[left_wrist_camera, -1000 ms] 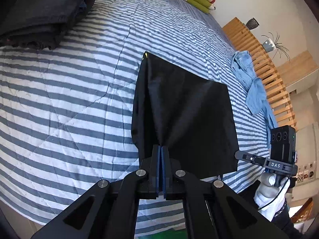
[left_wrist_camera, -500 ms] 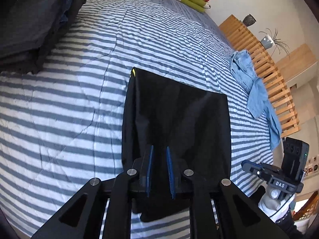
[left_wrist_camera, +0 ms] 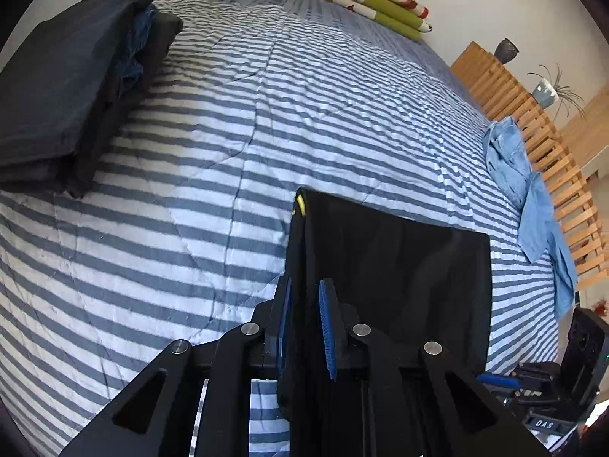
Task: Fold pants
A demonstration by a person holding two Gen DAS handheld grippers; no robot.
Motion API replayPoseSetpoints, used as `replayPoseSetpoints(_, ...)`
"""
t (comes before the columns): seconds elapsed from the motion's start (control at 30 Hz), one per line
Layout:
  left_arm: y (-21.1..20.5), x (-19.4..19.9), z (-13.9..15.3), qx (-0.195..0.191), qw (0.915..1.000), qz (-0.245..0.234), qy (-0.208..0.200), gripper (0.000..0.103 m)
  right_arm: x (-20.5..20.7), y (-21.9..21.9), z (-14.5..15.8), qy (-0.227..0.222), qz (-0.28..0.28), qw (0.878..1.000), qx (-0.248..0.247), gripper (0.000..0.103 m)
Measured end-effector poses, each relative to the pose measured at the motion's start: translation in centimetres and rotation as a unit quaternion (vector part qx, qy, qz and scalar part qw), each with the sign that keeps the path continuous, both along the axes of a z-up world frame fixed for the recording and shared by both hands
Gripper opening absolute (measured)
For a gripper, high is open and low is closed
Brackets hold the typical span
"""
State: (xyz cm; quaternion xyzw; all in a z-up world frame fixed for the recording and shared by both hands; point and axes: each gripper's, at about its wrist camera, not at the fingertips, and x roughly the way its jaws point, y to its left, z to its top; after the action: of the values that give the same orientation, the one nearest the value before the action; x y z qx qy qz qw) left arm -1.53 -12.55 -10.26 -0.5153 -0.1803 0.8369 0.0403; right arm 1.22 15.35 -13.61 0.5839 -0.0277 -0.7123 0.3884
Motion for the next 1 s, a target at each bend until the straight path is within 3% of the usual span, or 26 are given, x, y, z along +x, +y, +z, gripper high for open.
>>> replayPoseSetpoints(0.13,2.2,-3.0,-1.4,0.068,0.9965,-0.047,-0.009,0.015,-3.1,0.5,2.3,0.027,-0.041,0.998,-0.045,0.010)
replayPoseSetpoints(0.33,2.3,-6.6,-5.3,0.040,0.9988,-0.010,-0.027,0.013,-10.4,-0.2,1.6,0.026,-0.128,0.988,-0.085,0.013)
replayPoseSetpoints(0.47,1.1,-6.6,-4.4,0.042,0.9990,0.010,-0.011,0.014,-13.4,-0.7,-1.7,-0.011,-0.145,0.989,-0.032,0.017)
replayPoseSetpoints(0.5,0.7,-6.3,-3.9,0.049,0.9987,0.011,-0.004,0.019,-13.3,-0.3,-2.1,-0.018,-0.140,0.989,-0.037,0.017)
replayPoseSetpoints(0.63,-1.1,-4.8,-2.6,0.060,0.9978,0.023,0.012,0.065,-11.7,2.9,-0.6,-0.006,-0.143,0.988,-0.066,0.021)
replayPoseSetpoints(0.77,-2.3,-3.9,-2.7,0.078,0.9965,0.030,-0.001,0.073,-10.6,5.5,0.2,0.049,-0.152,0.987,-0.026,0.047)
replayPoseSetpoints(0.87,-2.9,-3.8,-3.5,0.094,0.9948,0.036,-0.012,0.073,-10.8,5.9,-0.5,0.054,-0.142,0.988,-0.006,0.048)
replayPoseSetpoints(1.0,-1.9,-4.8,-4.9,0.105,0.9938,0.025,-0.028,0.072,-12.2,5.7,-2.0,0.011,-0.160,0.987,-0.033,0.049)
